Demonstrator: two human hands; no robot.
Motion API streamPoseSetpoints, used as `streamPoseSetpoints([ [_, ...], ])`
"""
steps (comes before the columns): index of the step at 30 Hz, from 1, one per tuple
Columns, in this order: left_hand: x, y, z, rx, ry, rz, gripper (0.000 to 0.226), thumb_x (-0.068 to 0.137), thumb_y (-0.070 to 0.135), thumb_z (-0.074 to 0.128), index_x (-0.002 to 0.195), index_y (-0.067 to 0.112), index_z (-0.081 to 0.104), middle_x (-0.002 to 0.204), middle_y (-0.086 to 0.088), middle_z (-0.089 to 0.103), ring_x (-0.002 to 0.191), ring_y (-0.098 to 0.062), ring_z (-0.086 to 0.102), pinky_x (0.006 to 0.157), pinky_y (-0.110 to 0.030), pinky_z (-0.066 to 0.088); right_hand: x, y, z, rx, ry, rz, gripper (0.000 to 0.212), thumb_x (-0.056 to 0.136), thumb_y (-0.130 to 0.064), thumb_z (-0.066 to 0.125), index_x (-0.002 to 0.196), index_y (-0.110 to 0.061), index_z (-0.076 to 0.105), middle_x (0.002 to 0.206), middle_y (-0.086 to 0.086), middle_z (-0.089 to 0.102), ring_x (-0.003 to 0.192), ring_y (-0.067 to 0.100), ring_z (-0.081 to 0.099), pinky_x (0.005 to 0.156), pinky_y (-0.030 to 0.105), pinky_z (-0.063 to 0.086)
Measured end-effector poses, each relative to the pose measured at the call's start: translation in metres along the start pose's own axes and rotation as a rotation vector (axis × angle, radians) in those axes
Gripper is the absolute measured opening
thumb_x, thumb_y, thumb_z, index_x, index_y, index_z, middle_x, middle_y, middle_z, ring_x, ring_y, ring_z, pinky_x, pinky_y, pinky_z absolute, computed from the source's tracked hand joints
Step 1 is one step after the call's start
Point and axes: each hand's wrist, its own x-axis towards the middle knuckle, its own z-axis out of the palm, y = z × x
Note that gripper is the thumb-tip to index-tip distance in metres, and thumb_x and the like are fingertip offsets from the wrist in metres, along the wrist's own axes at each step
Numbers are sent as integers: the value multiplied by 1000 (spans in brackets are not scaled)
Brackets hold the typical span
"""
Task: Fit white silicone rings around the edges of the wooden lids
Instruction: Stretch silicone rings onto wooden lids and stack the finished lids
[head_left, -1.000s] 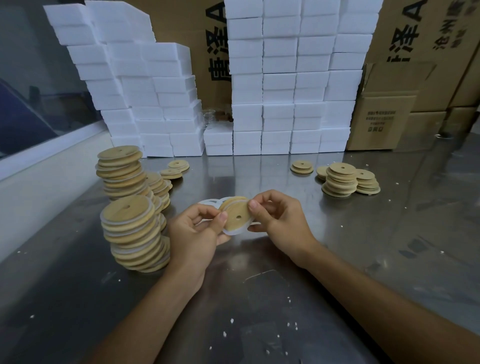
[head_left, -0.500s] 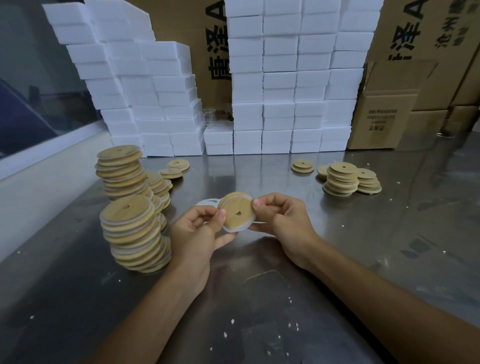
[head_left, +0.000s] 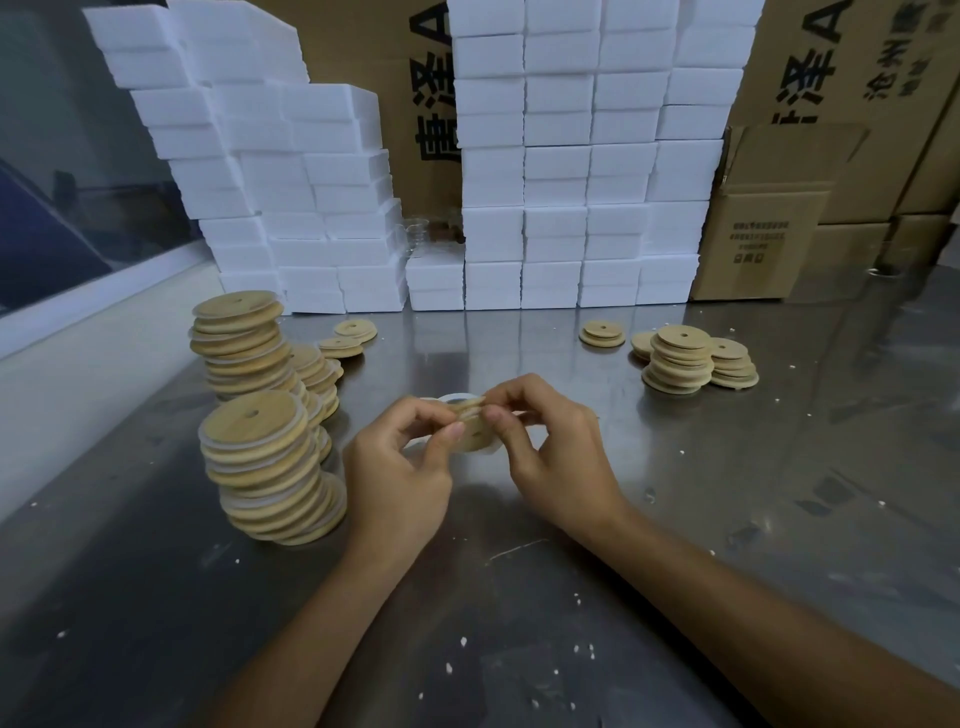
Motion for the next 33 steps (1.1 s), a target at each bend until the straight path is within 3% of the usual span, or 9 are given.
streamPoseSetpoints([
  [2, 1, 0, 0, -17, 24, -16, 37, 78, -5, 74, 72, 31, 64, 78, 15, 70, 78, -10, 69, 75, -29, 57, 0, -1, 3, 102, 12, 118, 10, 96, -14, 62, 87, -20, 60, 81, -14, 66, 80, 6, 66, 71, 20, 54],
  [4, 2, 0, 0, -32, 36, -42, 38, 77, -6, 74, 70, 30, 65, 77, 15, 70, 77, -9, 69, 75, -36, 59, 1, -2, 5, 166, 27, 210, 16, 95, -15, 64, 83, -24, 59, 78, -14, 64, 76, 7, 65, 67, 26, 56],
  [7, 2, 0, 1, -67, 27, -85, 38, 77, -7, 74, 68, 29, 65, 76, 11, 71, 79, -12, 70, 75, -47, 59, 4, -2, 2, 214, 46, 269, 15, 92, -9, 67, 80, -15, 62, 75, -1, 66, 72, 19, 67, 67, 48, 59],
  [13, 3, -3, 2, -111, 16, -164, 39, 79, -5, 74, 68, 32, 69, 79, 5, 73, 81, -17, 72, 74, -53, 59, 6, -1, -3, 240, 34, 350, 9, 91, -4, 67, 83, 0, 63, 75, 15, 71, 72, 30, 71, 67, 54, 58],
  [16, 2, -4, 2, -137, 24, -201, 36, 79, -4, 74, 67, 29, 69, 82, 0, 74, 81, -19, 73, 74, -51, 60, 7, 0, -4, 238, 22, 350, 10, 90, -6, 68, 84, 0, 64, 75, 16, 71, 70, 30, 71, 66, 51, 60],
  [21, 2, -4, 2, -293, 55, -340, 23, 82, -6, 70, 72, 14, 66, 83, -6, 74, 81, -21, 74, 64, -31, 61, 6, 0, -4, 325, 2, 369, 11, 88, -12, 70, 83, -4, 66, 78, 8, 71, 72, 15, 71, 65, 31, 61],
  [24, 2, -2, 3, -351, 60, -391, 19, 83, -6, 69, 74, 9, 65, 77, -3, 74, 78, -18, 74, 63, -30, 60, 6, 0, -3, 395, 2, 414, 14, 90, -10, 67, 84, 2, 64, 74, 6, 70, 67, 10, 68, 63, 26, 59],
  [33, 2, 4, 4, -418, 48, -471, 16, 84, -6, 68, 73, 5, 63, 71, 4, 74, 72, -10, 73, 61, -31, 61, 7, 4, -8, 515, -4, 553, 17, 93, -7, 63, 76, -7, 63, 61, 4, 69, 62, 17, 68, 67, 40, 61],
])
